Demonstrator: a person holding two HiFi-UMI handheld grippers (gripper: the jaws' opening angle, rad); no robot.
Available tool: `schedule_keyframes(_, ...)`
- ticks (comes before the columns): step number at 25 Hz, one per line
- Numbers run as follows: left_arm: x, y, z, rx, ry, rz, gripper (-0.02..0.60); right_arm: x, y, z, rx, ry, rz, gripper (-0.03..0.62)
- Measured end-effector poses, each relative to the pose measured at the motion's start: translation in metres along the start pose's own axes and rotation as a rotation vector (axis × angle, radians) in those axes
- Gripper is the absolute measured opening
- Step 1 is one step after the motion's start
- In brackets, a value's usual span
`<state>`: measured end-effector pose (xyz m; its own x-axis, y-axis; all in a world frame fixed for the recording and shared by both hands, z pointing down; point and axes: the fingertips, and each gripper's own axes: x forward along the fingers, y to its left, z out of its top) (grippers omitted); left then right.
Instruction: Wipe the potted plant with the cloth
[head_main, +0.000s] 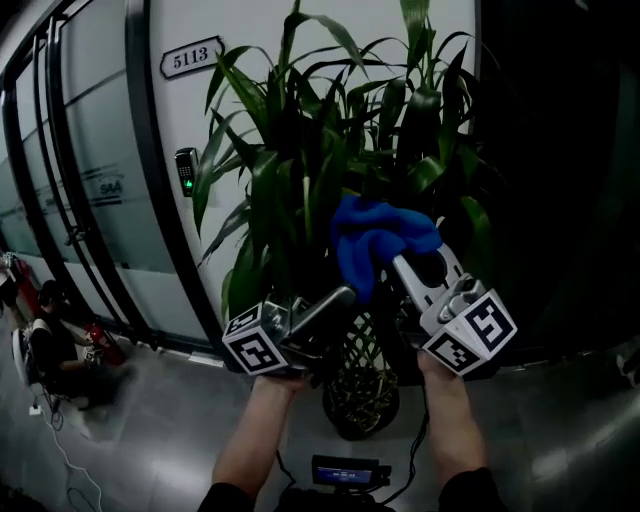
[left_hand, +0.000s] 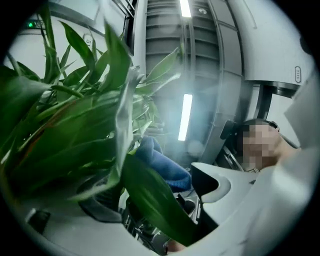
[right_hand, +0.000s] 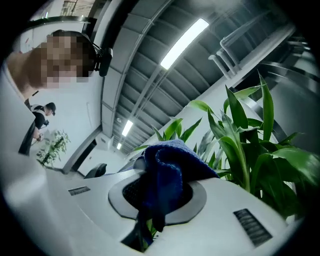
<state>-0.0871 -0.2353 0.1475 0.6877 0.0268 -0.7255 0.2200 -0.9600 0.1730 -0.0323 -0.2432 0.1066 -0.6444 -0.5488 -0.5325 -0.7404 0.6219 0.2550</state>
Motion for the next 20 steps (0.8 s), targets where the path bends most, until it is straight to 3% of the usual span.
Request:
schedule_keyframes(5,0.014,0.004,0.005,-0.042,0.023,-0.070,0.420,0.021,-0.016,-0.014,-0.019,0.060,-0.063,0.072)
schedule_keyframes(11,0.012,0.012,0.004,-0.095,0.012,-0.124,0.420,0.027,-0.011,-0.038,-0.015,0.126,-0.036,0.072)
schedule_keyframes(20,0.014,0.009,0.009,-0.164,-0.039,-0.170,0.420,0.020,-0.004,-0.040,-0.001,0.152,-0.019,0.072)
